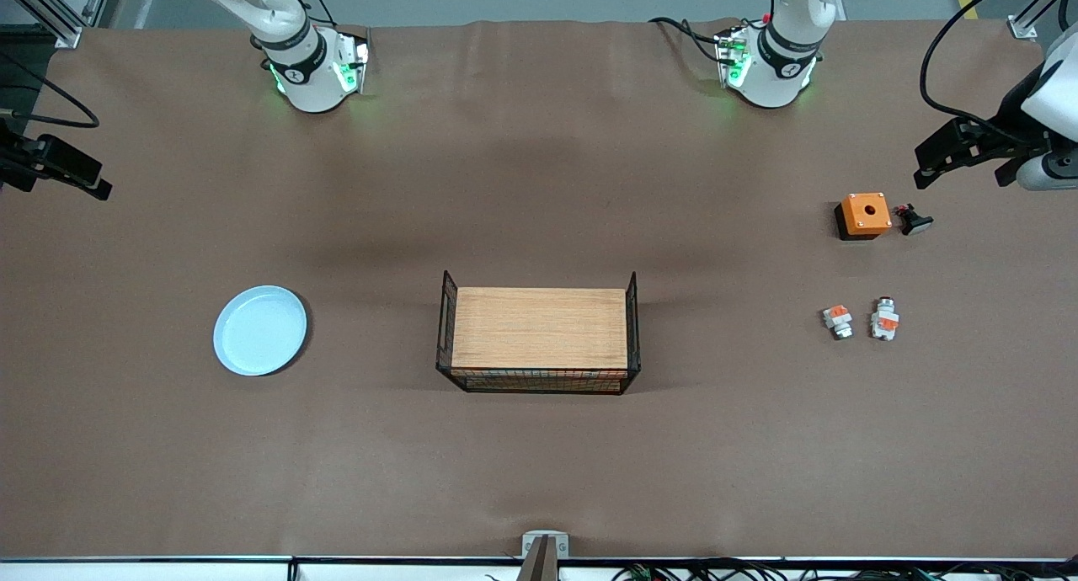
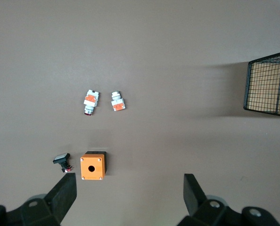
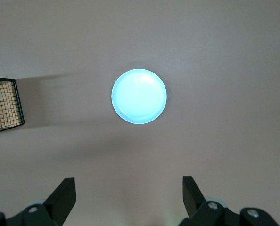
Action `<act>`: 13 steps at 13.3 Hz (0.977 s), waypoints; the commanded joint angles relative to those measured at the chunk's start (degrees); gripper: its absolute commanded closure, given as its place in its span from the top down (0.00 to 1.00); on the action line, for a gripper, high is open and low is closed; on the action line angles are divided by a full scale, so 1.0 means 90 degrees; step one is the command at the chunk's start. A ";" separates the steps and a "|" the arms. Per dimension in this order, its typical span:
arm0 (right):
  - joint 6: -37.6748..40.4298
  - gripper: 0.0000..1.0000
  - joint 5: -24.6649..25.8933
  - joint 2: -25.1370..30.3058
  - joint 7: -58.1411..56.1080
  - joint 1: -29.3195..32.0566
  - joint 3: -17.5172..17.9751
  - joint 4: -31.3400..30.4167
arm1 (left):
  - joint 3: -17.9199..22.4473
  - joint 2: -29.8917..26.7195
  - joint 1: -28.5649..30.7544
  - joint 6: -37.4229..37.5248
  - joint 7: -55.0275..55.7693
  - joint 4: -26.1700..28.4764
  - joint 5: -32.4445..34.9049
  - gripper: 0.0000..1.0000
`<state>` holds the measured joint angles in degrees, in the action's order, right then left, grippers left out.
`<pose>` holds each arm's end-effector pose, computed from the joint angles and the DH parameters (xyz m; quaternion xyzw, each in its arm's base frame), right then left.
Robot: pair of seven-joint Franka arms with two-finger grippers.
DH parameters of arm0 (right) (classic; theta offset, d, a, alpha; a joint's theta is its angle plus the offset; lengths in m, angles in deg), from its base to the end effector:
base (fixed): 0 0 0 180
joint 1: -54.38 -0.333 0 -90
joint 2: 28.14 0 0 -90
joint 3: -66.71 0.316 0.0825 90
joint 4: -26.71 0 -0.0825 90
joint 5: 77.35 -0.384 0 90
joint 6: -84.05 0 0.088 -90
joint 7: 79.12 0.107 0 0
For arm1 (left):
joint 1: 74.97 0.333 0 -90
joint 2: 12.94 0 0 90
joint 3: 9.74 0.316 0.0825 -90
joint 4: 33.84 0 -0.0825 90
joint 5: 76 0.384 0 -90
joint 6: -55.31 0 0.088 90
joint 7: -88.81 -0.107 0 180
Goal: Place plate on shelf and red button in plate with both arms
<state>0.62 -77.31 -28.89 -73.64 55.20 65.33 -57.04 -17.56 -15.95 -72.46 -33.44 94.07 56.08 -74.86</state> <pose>0.5465 -0.0210 0.6582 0.9977 -0.0670 -0.0093 0.0008 0.5340 -0.0496 0.6516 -0.9998 0.0000 -0.0170 0.0120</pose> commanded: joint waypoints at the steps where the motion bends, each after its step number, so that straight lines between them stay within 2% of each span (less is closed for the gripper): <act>1: 0.0139 1.00 0.0084 -0.0005 0.0085 0.0016 0.0027 0.0097 | -0.0020 -0.0008 0.0024 0.0154 -0.0056 -0.0107 0.0039 1.00; 3: 0.0149 1.00 0.0084 -0.0005 0.0085 0.0016 0.0027 0.0097 | 0.0029 0.0051 0.0073 0.0155 -0.0144 -0.0107 0.0068 1.00; 9: 0.0139 1.00 0.0084 -0.0005 0.0095 0.0016 0.0027 0.0097 | 0.0380 0.0898 0.0102 -0.0235 -0.0301 -0.0029 0.0185 1.00; 13: 0.0168 1.00 0.0093 -0.0044 0.0017 0.0036 0.0027 0.0077 | 0.0361 0.1650 0.0813 -0.0957 -0.0310 0.0361 0.0205 1.00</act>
<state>1.26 -77.31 -28.92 -73.65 55.20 65.34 -57.04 -13.99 -3.74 -67.68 -39.65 92.23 58.26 -73.83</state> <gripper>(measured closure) 0.000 0.000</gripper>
